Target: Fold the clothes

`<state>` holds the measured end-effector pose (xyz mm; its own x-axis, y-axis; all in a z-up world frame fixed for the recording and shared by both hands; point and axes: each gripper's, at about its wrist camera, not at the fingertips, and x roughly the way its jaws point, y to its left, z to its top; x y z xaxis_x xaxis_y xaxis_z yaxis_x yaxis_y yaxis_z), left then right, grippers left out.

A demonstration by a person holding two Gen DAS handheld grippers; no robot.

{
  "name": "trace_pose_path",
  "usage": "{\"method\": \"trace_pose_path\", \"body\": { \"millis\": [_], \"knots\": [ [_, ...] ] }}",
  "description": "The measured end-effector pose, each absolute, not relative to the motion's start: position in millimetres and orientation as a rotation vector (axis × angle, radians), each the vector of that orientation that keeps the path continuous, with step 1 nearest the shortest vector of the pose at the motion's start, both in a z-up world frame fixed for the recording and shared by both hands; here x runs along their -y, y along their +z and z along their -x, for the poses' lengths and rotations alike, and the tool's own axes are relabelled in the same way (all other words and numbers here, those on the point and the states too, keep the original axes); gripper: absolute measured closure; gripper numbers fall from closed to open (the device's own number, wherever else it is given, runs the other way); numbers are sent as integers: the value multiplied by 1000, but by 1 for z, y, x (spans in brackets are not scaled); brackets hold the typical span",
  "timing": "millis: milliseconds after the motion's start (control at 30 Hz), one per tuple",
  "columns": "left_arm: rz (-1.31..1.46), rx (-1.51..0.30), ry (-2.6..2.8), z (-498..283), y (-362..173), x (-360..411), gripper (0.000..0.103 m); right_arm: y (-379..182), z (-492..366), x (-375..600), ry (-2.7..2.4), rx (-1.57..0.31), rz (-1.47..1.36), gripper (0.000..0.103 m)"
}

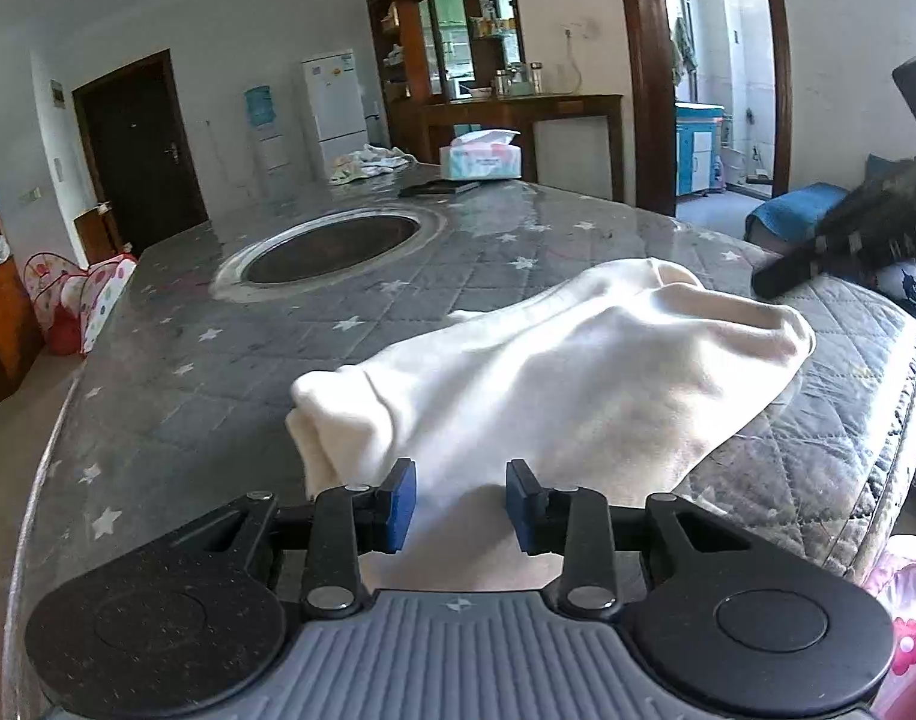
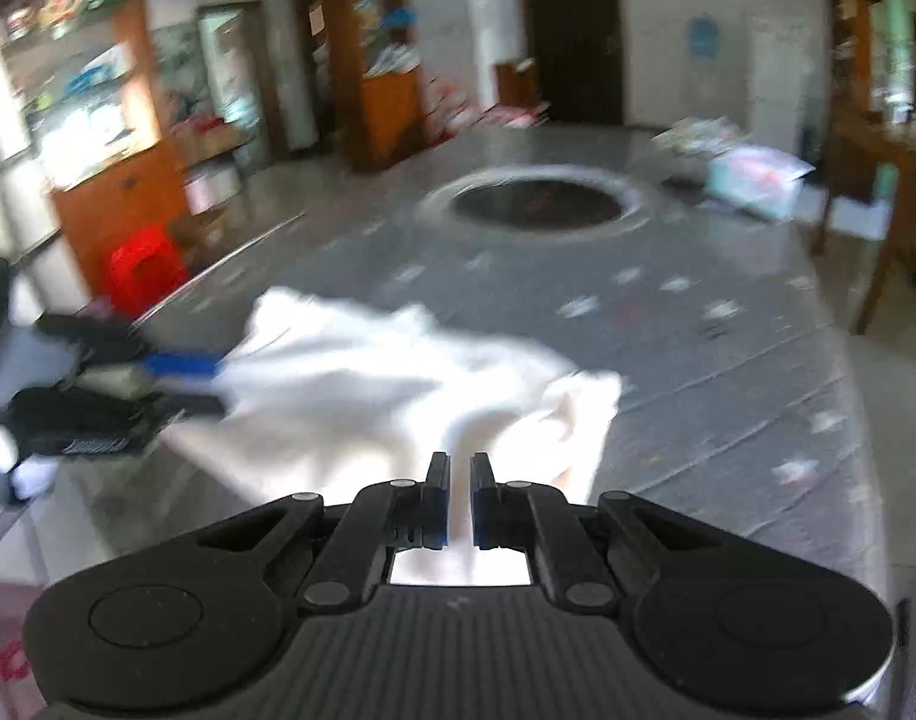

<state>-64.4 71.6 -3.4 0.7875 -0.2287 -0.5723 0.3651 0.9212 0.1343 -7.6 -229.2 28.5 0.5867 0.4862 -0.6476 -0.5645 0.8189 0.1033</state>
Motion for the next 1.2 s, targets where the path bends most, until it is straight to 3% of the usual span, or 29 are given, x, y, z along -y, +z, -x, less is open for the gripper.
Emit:
{"method": "trace_pose_path", "body": {
  "millis": [200,733,933,1200],
  "knots": [
    [-237,-588,-297,64,-4,-74,61,9,-1,238,617,-790,191,97],
    [-239,-618,-263,62,-3,-73,56,-8,-14,227,756,-754,165,95],
    [-237,-623,-257,61,-3,-73,55,-10,-11,224,728,-735,123,102],
    [-224,-624,-249,62,-3,-77,55,4,-9,239,598,-685,78,103]
  ]
}}
